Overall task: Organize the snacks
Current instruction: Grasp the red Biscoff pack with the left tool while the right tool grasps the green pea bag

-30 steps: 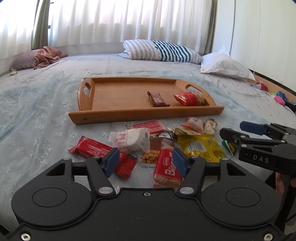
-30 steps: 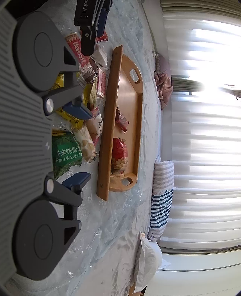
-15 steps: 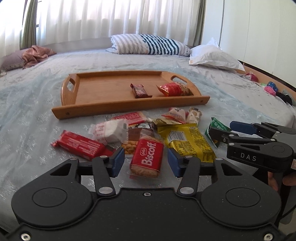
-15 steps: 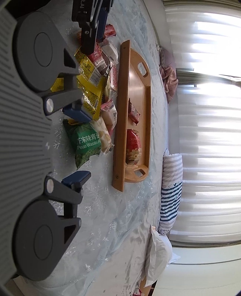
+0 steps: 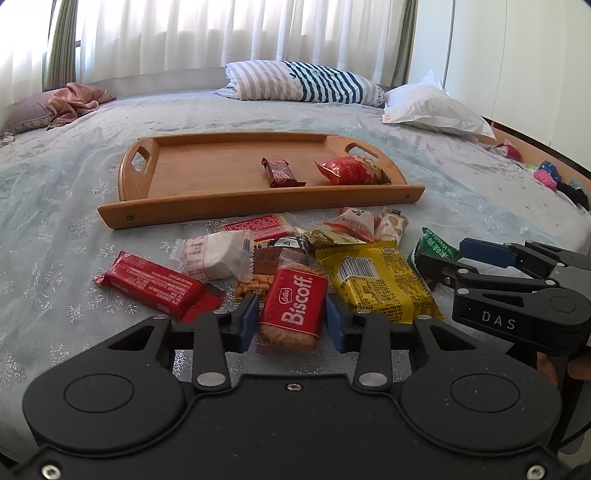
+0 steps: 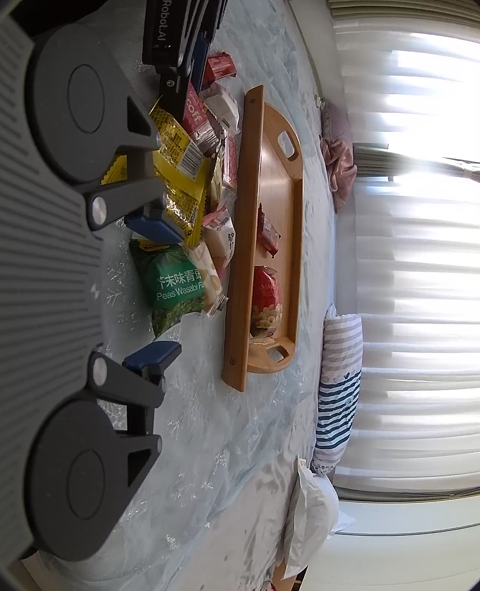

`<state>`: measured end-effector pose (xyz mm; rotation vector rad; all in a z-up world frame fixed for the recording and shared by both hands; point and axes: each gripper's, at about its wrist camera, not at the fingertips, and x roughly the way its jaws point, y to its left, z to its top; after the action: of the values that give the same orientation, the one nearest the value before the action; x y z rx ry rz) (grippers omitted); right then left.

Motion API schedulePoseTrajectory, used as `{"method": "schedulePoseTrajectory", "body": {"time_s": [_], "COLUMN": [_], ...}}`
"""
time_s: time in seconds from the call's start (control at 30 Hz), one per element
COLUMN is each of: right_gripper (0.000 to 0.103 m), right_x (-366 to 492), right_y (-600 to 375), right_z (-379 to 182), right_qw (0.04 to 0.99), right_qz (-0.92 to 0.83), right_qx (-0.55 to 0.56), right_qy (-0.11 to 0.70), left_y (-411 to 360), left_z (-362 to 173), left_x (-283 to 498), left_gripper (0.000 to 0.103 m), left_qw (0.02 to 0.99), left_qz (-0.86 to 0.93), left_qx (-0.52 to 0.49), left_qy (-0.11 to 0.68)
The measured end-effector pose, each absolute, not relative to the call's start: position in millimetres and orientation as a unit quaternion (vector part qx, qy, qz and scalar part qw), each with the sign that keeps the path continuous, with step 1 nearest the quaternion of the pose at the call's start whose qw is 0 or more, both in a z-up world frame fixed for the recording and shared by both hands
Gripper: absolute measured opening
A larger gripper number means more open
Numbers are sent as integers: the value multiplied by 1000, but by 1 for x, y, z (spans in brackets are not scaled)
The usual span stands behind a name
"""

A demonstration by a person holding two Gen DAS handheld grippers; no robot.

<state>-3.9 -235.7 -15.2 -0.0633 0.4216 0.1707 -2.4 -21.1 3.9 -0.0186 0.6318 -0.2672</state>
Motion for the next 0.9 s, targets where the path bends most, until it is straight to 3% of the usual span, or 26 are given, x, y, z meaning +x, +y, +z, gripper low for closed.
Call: {"method": "schedulePoseTrajectory", "body": {"time_s": [0.43, 0.5, 0.9], "right_gripper": [67, 75, 79], "right_x": [-1, -1, 9], "right_y": [-231, -231, -225], "right_z": [-17, -16, -15], "right_qw": [971, 971, 967], "right_qz": [98, 97, 97], "right_qx": [-39, -37, -43], "right_qy": [215, 214, 230], "left_y": [-19, -18, -15], "left_z": [10, 11, 19], "left_x": [-3, -3, -5], "left_gripper": [32, 32, 32], "left_qw": [945, 945, 949], "left_qz": [-122, -121, -113], "left_qx": [-16, -17, -25], "left_qy": [304, 302, 293]}}
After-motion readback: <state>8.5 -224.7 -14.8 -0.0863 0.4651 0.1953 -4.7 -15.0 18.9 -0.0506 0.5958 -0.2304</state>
